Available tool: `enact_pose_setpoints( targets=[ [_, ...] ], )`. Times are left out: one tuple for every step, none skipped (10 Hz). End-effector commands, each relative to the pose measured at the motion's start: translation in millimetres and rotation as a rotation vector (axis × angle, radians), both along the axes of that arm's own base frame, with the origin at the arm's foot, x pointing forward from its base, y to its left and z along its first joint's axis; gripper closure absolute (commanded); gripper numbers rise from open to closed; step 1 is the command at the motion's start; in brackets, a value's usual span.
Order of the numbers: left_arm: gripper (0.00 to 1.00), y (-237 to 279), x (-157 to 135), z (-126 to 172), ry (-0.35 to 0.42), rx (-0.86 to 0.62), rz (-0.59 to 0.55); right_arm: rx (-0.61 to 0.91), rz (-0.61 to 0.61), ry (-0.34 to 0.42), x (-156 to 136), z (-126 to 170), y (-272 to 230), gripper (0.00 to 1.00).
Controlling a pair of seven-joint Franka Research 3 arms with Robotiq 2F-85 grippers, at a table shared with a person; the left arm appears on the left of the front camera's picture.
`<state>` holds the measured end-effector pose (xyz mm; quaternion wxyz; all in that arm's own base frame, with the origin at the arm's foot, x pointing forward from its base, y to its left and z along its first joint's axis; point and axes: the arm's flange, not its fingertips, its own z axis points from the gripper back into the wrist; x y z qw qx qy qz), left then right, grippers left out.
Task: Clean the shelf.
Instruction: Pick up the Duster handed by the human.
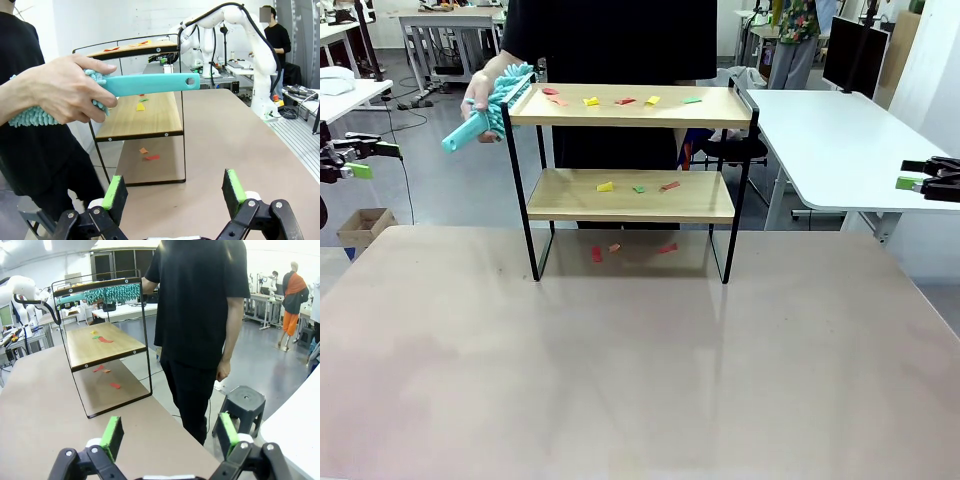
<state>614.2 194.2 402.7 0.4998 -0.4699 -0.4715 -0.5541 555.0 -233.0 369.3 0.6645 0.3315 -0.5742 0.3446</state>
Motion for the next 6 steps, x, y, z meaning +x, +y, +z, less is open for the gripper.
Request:
enact_pose_setpoints(
  targets=[
    [0.0, 0, 0, 0, 0.0, 0.0, 0.0, 0.0, 0.001, -0.003, 0, 1, 1, 0.0],
    [0.0, -6, -7, 24, 0.01, -0.003, 0.036, 0.0, 0.001, -0.003, 0, 1, 1, 0.0],
    [0.0, -14, -11, 52, 0.021, 0.022, 0.052, 0.0, 0.001, -0.003, 0, 1, 1, 0.0],
    [0.0, -27, -16, 85, 0.075, 0.055, 0.12, 0.0, 0.001, -0.003, 0, 1, 1, 0.0],
    [0.0, -44, -19, 114, 0.124, 0.129, 0.211, 0.0, 0.001, -0.003, 0, 1, 1, 0.0],
    [0.0, -64, -23, 139, 0.186, 0.176, 0.296, 0.0, 0.001, -0.003, 0, 1, 1, 0.0]
  ],
)
